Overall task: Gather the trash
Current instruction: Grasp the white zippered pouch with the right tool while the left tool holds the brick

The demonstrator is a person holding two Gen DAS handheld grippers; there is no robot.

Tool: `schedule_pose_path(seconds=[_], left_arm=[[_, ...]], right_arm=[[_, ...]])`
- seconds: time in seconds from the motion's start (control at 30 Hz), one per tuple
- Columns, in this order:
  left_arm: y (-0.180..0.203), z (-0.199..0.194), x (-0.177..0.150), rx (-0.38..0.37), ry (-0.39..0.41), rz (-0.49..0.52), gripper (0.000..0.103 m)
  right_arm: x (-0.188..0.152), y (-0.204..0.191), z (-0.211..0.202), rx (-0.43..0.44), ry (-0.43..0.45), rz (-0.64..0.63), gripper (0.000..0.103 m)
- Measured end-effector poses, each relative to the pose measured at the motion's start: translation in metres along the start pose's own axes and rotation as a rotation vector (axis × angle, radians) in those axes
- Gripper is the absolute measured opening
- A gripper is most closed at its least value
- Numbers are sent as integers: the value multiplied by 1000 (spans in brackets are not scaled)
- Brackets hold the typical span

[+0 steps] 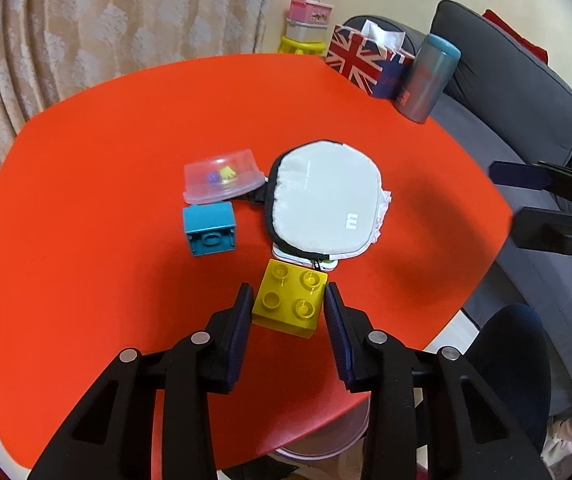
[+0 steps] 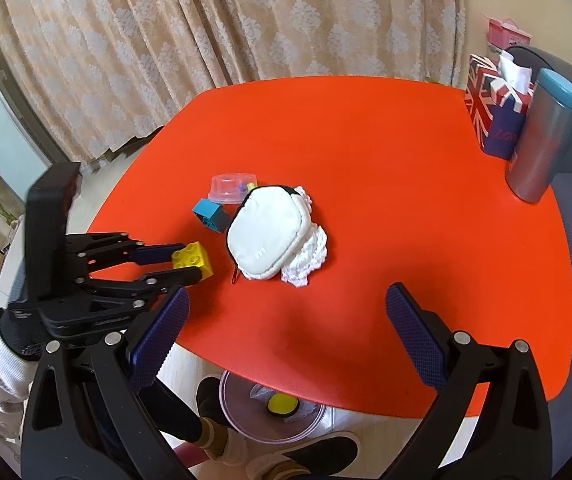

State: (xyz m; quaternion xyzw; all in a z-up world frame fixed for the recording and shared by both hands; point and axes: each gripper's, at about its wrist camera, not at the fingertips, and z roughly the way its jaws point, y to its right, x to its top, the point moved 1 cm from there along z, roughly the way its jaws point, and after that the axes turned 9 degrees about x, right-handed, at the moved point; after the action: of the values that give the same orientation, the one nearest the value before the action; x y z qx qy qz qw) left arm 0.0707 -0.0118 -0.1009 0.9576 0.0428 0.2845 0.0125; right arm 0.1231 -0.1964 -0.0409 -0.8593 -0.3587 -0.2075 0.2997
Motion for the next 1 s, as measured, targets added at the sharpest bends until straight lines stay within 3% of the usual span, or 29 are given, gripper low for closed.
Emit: schedule_pose_path(seconds=[0.47, 0.57, 0.8, 1.0], left_arm=[[-9, -31, 1, 7, 51, -37, 36], [-12, -32, 1, 9, 54, -43, 36], [-17, -33, 0, 10, 55, -56, 36], [-19, -31, -1, 5, 54, -63, 36]], right_arm=[[39, 4, 46, -5, -65, -70, 96], [46, 7, 61, 0, -90, -79, 83], [51, 12, 82, 26, -115, -84, 66], [50, 15, 87, 27, -126, -81, 38]])
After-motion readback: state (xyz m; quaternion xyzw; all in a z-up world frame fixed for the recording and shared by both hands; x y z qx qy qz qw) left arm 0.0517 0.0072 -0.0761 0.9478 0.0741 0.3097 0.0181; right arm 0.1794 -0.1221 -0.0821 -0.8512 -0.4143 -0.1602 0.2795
